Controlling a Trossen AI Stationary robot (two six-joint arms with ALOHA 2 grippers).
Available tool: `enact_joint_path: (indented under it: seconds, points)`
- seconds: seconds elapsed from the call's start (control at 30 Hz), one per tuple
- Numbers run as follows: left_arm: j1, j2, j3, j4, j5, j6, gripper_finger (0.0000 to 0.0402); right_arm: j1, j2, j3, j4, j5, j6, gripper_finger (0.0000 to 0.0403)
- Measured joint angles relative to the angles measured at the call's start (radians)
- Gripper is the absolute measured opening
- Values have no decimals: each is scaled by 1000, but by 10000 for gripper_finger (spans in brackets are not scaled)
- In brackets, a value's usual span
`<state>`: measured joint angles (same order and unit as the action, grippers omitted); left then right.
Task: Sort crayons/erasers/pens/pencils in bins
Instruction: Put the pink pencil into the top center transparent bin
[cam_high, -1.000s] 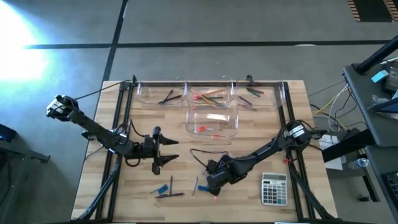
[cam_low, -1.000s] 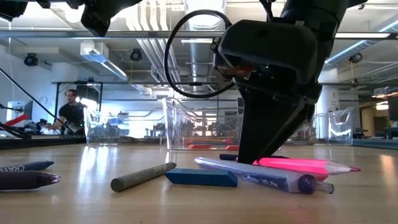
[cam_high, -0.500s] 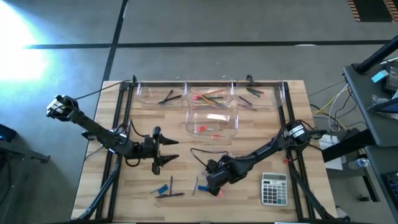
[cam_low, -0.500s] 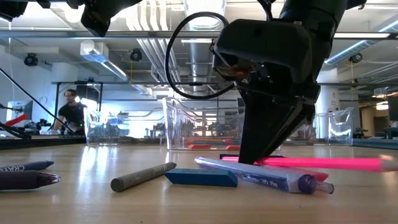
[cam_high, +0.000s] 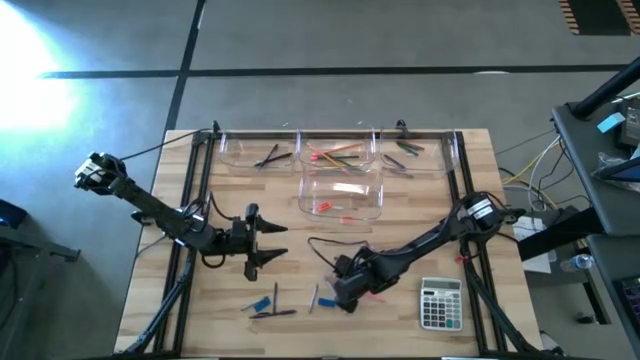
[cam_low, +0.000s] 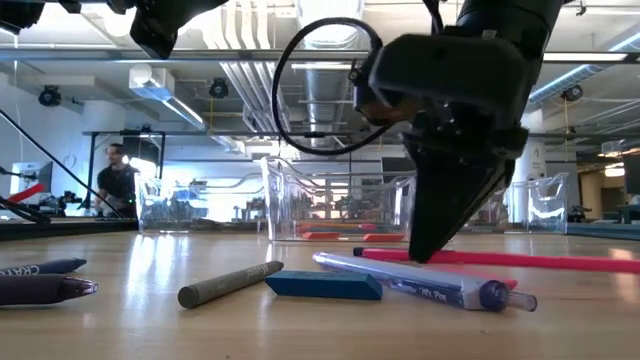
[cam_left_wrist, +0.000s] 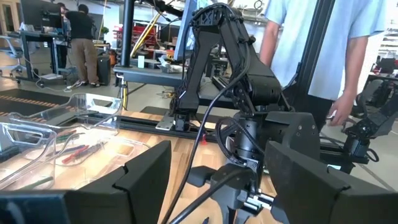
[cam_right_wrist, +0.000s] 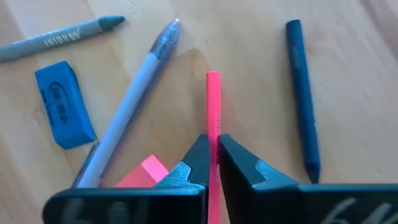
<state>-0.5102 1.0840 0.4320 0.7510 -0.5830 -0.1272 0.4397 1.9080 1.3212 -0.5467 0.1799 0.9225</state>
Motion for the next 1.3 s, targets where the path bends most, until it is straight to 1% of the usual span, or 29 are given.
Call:
enact_joint_path:
  seconds: [0.33,0.47,0.57,0.73,0.9,1.1,1.3]
  points:
    - [0,0,0,0,0,0,247,0,-73,0,-19,13,-43,13]
    - [0,0,0,0,0,0,247,0,-125,0,-52,60,-60,12]
    - [0,0,0,-1,0,0,247,-1,-177,1,-76,117,-91,12]
    - [0,0,0,0,0,0,247,-21,-268,2,-84,209,-220,12]
    - [0,0,0,0,0,0,247,-84,-348,2,-85,269,-339,11]
    - [0,0,0,0,0,0,247,-178,-410,0,-85,269,-459,11]
    - [0,0,0,0,0,0,247,-278,-448,-1,-56,252,-627,11]
